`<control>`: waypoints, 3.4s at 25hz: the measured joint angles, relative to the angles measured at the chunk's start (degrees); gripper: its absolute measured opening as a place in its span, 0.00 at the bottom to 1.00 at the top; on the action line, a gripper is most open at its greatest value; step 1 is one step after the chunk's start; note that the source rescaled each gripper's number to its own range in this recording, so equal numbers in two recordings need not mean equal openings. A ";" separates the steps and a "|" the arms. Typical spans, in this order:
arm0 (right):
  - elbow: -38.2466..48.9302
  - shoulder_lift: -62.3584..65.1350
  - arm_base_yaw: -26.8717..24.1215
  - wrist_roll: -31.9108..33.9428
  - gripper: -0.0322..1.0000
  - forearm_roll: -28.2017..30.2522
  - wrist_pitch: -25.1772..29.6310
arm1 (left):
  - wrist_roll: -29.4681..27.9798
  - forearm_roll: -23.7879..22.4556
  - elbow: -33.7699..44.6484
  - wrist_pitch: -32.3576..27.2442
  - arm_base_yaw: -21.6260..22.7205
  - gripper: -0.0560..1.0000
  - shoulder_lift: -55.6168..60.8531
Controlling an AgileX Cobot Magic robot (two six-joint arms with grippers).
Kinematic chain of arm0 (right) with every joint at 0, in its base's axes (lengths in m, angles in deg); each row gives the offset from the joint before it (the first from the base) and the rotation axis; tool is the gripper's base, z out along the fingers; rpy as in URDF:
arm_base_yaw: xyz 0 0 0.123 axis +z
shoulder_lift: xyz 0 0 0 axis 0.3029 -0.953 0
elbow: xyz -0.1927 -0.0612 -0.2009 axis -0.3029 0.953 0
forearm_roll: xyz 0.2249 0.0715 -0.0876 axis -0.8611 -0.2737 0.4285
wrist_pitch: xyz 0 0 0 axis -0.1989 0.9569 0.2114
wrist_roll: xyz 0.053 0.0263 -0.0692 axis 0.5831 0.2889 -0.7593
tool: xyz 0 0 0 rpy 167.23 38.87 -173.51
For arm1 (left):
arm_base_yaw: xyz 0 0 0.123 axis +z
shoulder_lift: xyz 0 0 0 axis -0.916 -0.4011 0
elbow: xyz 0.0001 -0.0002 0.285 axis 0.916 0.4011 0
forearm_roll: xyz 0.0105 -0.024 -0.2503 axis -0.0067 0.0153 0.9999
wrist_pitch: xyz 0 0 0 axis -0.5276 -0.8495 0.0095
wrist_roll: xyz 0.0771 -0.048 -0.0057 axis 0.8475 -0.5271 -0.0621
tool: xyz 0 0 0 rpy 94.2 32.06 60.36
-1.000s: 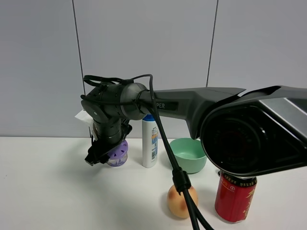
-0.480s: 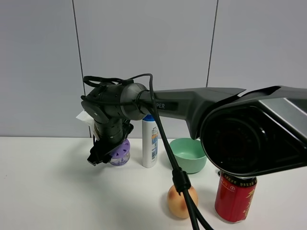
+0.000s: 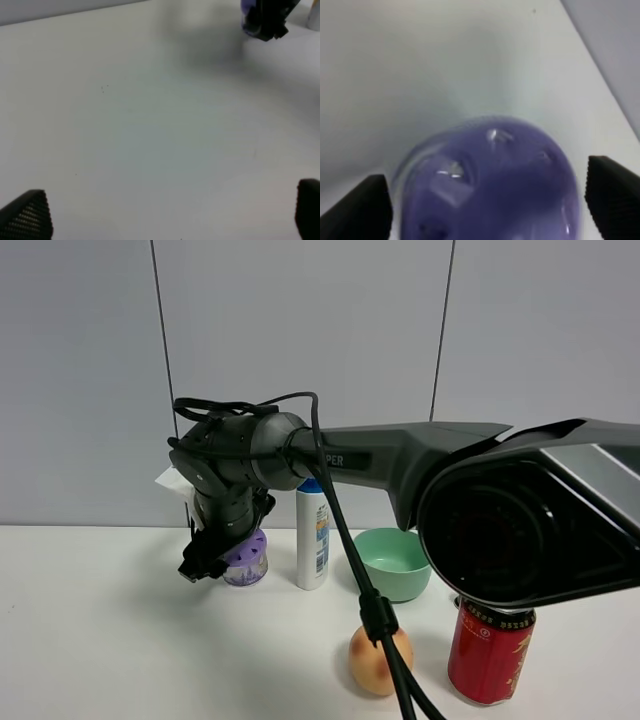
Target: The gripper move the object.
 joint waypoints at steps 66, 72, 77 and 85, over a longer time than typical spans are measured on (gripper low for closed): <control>82.10 110.07 -3.29 37.07 0.34 0.49 20.14 | 0.00 0.00 0.00 0.00 0.00 1.00 0.00; 92.81 123.72 -4.53 37.81 0.34 -5.16 20.41 | 0.00 0.00 0.00 0.00 0.00 1.00 0.00; 99.28 130.95 -16.27 34.70 0.34 -13.41 20.36 | 0.00 0.00 0.00 0.00 0.00 1.00 0.00; 101.07 142.51 -46.08 4.64 0.34 -26.98 18.68 | 0.00 0.00 0.00 0.00 0.00 1.00 0.00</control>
